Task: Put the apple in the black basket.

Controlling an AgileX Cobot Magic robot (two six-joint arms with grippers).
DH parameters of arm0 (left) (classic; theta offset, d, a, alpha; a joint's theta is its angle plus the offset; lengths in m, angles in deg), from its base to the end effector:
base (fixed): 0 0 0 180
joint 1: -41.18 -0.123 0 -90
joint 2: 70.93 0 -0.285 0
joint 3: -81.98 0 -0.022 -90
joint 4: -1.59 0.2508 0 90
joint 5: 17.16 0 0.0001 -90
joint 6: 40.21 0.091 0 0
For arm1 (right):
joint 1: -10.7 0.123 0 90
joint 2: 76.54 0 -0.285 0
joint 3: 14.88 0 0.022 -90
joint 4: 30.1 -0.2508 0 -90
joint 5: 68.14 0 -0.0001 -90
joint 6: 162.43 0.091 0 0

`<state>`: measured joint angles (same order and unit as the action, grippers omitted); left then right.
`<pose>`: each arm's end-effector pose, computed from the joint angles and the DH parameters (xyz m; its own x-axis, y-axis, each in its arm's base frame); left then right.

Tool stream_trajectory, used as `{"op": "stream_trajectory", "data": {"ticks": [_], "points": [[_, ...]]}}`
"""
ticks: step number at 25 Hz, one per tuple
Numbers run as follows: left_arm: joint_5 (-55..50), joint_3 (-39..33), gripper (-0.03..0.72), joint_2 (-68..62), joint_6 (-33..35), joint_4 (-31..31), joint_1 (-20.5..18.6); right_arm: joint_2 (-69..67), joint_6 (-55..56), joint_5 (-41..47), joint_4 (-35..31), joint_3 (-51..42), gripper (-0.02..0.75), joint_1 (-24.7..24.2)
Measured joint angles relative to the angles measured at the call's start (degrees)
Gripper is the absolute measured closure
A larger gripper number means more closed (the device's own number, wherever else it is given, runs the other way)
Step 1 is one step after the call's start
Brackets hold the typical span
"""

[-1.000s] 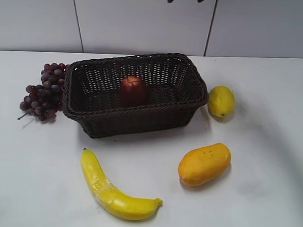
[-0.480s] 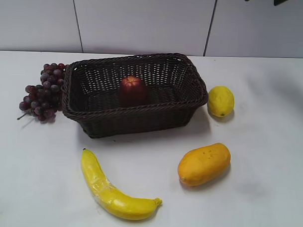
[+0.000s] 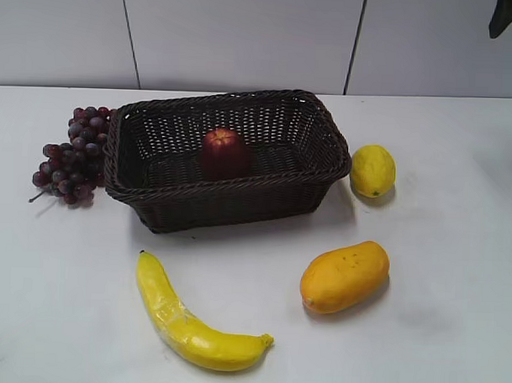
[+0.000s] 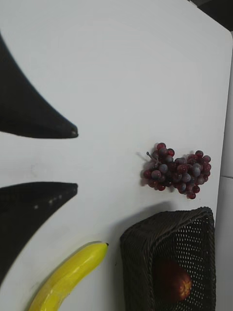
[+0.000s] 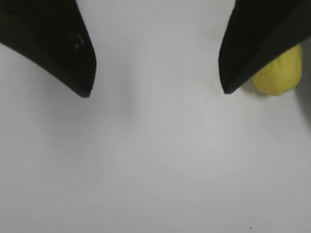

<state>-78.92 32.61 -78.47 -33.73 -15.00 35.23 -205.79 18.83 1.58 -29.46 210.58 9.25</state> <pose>-0.0040 -0.0234 0.2748 -0.4646 -0.0746 -0.8824 0.1088 0.9841 -0.1405 0.4676 -0.0128 0.3112 -0.8940 0.0408 -0.4462 0.0462 0.9989 -0.0013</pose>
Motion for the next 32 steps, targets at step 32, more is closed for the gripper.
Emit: {"op": "stream_trajectory", "data": {"ticks": [32], "points": [[0.0,0.0,0.454,0.0,0.0,0.0,0.0,45.08,-1.26,-7.3,0.41,-61.81,0.145,0.0]]}}
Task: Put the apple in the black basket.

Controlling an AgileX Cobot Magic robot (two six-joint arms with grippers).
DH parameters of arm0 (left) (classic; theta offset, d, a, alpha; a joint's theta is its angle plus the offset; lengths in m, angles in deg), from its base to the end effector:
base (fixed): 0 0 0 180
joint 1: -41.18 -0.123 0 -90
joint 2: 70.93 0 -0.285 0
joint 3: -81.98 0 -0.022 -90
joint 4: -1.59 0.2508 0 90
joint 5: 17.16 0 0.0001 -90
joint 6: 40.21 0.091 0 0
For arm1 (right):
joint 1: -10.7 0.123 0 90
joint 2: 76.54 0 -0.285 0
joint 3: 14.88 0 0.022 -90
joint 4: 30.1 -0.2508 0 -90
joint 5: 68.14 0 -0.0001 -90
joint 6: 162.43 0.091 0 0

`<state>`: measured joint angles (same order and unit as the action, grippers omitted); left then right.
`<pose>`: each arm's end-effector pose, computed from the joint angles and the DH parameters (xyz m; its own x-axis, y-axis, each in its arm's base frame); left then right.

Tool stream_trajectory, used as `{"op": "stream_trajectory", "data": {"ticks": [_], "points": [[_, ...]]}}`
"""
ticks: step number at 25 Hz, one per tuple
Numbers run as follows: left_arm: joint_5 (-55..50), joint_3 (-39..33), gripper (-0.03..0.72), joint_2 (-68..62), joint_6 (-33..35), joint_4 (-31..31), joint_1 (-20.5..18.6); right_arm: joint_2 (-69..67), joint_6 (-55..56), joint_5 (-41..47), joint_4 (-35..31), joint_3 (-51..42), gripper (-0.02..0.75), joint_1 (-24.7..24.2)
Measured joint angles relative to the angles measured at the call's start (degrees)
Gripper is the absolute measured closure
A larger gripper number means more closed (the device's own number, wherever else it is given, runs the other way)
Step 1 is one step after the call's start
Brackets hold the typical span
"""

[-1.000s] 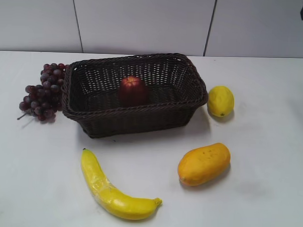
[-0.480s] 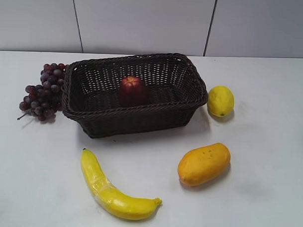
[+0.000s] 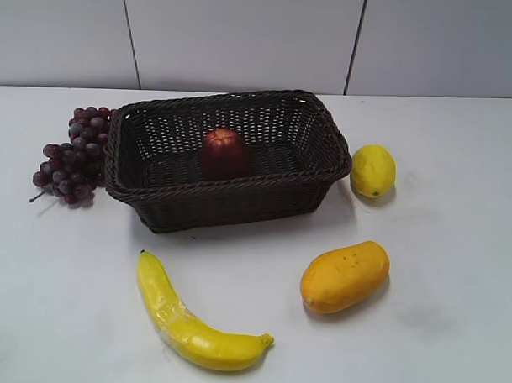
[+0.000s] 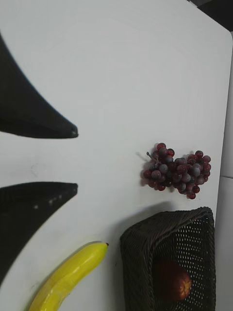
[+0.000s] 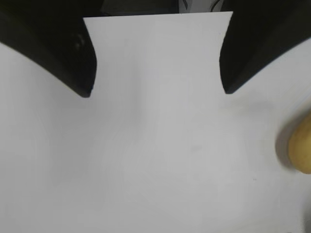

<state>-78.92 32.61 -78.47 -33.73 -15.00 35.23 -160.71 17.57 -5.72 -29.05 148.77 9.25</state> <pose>-0.0040 -0.0234 0.2748 -0.4646 -0.0746 -0.8824 0.1088 0.9841 -0.1405 0.2481 -0.0078 0.2954 -0.9559 0.0157 -0.2933 0.0220 0.9996 -0.0180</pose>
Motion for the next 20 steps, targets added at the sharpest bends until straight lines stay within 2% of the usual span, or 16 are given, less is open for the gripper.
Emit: {"op": "stream_trajectory", "data": {"ticks": [20], "points": [[0.0,0.0,0.454,0.0,0.0,0.0,0.0,26.34,0.0,-2.05,-2.29,-23.82,0.145,0.0]]}}
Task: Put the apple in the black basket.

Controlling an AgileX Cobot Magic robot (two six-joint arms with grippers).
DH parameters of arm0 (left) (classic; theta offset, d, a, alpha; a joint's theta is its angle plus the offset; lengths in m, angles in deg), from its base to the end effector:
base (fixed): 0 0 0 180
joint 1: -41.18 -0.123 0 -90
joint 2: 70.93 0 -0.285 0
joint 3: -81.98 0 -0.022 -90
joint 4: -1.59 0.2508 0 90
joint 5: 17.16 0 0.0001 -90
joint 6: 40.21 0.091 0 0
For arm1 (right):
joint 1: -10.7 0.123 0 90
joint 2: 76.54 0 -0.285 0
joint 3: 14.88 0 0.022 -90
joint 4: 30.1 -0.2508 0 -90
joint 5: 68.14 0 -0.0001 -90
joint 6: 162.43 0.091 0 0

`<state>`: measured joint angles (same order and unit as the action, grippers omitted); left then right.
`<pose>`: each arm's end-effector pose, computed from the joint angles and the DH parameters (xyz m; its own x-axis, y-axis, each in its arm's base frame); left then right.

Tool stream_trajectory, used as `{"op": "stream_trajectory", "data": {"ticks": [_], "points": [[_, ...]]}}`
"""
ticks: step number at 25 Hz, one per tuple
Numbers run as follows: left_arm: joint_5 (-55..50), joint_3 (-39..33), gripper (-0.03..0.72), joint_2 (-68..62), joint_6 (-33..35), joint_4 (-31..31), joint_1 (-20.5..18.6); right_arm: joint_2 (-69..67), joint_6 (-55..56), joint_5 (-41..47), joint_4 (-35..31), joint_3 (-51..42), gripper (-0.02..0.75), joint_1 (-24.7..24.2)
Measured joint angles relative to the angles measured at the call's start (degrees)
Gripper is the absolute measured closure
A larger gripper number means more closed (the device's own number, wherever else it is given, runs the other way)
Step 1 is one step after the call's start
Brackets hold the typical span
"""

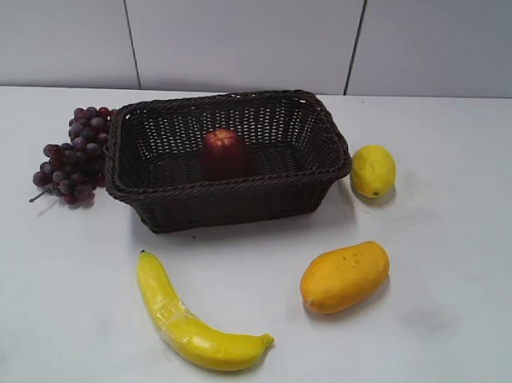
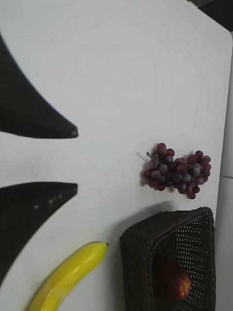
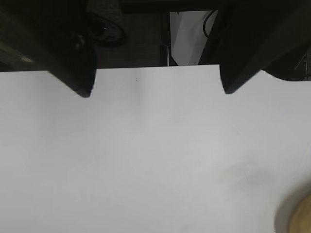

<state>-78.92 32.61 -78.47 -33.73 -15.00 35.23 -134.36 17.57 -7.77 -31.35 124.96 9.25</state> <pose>-0.0040 -0.0234 0.2748 -0.4646 -0.0746 -0.8824 0.1088 0.9841 -0.1405 0.1331 -0.0016 0.2666 -0.9289 0.0343 -0.3688 0.0283 0.9994 0.0216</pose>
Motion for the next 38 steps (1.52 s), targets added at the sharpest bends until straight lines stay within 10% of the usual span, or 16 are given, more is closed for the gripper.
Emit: {"op": "stream_trajectory", "data": {"ticks": [38], "points": [[0.0,0.0,0.454,0.0,0.0,0.0,0.0,50.24,0.0,-0.85,-0.27,-8.59,0.203,0.45]]}}
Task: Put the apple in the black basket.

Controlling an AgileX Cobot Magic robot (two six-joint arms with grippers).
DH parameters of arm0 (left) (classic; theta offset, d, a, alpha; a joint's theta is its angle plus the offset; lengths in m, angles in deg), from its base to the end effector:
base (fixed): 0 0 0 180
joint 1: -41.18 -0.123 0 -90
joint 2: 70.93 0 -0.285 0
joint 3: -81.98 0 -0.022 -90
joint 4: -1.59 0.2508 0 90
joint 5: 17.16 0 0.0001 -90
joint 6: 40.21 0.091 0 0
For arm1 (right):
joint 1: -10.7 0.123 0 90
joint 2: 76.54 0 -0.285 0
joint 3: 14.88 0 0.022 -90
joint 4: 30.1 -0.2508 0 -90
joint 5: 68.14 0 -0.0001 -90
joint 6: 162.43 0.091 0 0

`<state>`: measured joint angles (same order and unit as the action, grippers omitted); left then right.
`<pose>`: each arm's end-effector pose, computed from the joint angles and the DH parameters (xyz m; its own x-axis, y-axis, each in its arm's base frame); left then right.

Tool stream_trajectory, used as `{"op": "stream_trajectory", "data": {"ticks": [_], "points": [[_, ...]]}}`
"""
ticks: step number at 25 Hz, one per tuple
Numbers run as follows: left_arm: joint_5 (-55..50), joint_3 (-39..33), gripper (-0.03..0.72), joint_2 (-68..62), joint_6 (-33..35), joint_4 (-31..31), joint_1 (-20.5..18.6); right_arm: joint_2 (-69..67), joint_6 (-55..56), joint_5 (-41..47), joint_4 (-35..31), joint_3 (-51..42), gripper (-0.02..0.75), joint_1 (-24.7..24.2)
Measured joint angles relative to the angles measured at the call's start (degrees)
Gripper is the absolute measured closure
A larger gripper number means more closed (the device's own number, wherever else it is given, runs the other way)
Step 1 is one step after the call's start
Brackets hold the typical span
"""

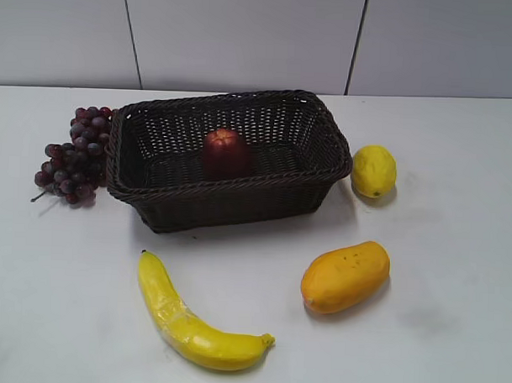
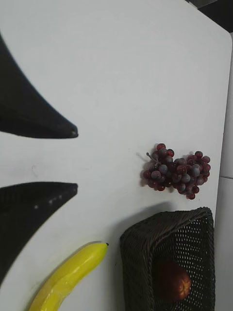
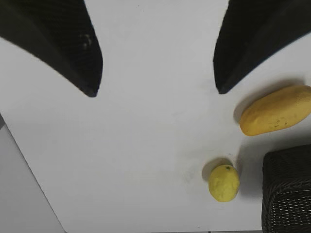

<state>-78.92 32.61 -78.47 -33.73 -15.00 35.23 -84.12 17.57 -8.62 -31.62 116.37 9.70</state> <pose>-0.0040 -0.0234 0.2748 -0.4646 -0.0746 -0.8824 0.1088 0.9841 -0.1405 -0.0041 0.0022 0.2782 -0.4358 0.0211 -0.8998 0.0027 0.9998 0.0221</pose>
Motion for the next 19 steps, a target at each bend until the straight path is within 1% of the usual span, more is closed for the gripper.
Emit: {"op": "stream_trajectory", "data": {"ticks": [5,7,19], "points": [[0.0,0.0,0.454,0.0,0.0,0.0,0.0,0.0,0.0,-0.05,0.0,0.0,0.208,3.96],[0.0,0.0,0.454,0.0,0.0,0.0,0.0,0.0,0.0,-0.05,0.0,0.0,0.208,4.79],[0.0,0.0,0.454,0.0,0.0,0.0,0.0,0.0,0.0,-0.05,0.0,0.0,0.208,4.89]]}}
